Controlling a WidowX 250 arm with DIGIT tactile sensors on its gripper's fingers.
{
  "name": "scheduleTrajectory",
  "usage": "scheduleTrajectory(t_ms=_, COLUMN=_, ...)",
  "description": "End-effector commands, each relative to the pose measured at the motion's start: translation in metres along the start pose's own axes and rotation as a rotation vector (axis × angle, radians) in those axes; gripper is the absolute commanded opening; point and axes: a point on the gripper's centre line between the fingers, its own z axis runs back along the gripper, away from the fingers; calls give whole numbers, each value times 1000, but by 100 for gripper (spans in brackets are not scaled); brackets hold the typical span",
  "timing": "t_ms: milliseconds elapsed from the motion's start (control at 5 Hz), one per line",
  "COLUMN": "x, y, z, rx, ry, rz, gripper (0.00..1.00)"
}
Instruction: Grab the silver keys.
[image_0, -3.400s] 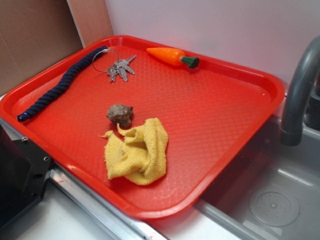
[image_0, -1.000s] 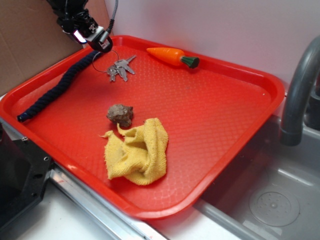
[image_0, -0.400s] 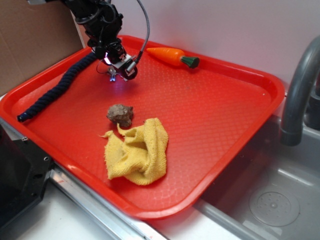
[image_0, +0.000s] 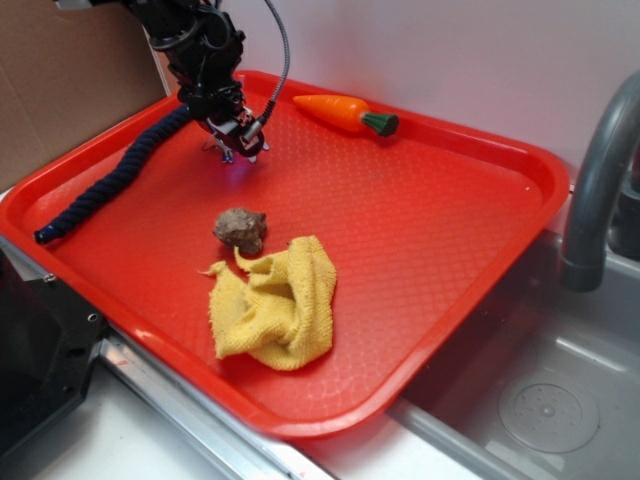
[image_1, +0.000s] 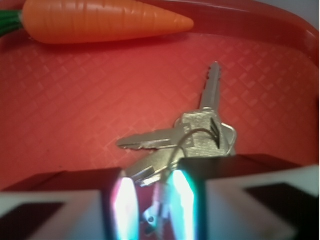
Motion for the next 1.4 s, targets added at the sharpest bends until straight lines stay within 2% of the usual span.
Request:
scheduleTrajectory(t_ms=0, x=12, y=6, z=13, rx=22, ry=-24, rz=20, gripper=0)
scheduleTrajectory(t_ms=200, x=9, y=-6, z=64, rx=60, ry=-25, rz=115, gripper=0)
scheduleTrajectory(t_ms=400, x=6, y=-38, z=117, rx=27, ry=0, rz=181, gripper=0)
scheduleTrajectory(t_ms=600, x=13, y=-64, z=171, rx=-55, ry=21, rz=244, gripper=0)
scheduleTrajectory(t_ms=800, x=26, y=-75, z=216, rx=-118, ry=104, rz=279, gripper=0)
scheduleTrajectory(t_ms=1000, x=27, y=-74, z=214, rx=-117, ry=134, rz=319, gripper=0)
scheduleTrajectory(t_ms=1200, x=29, y=-72, z=205, rx=-91, ry=153, rz=330, gripper=0)
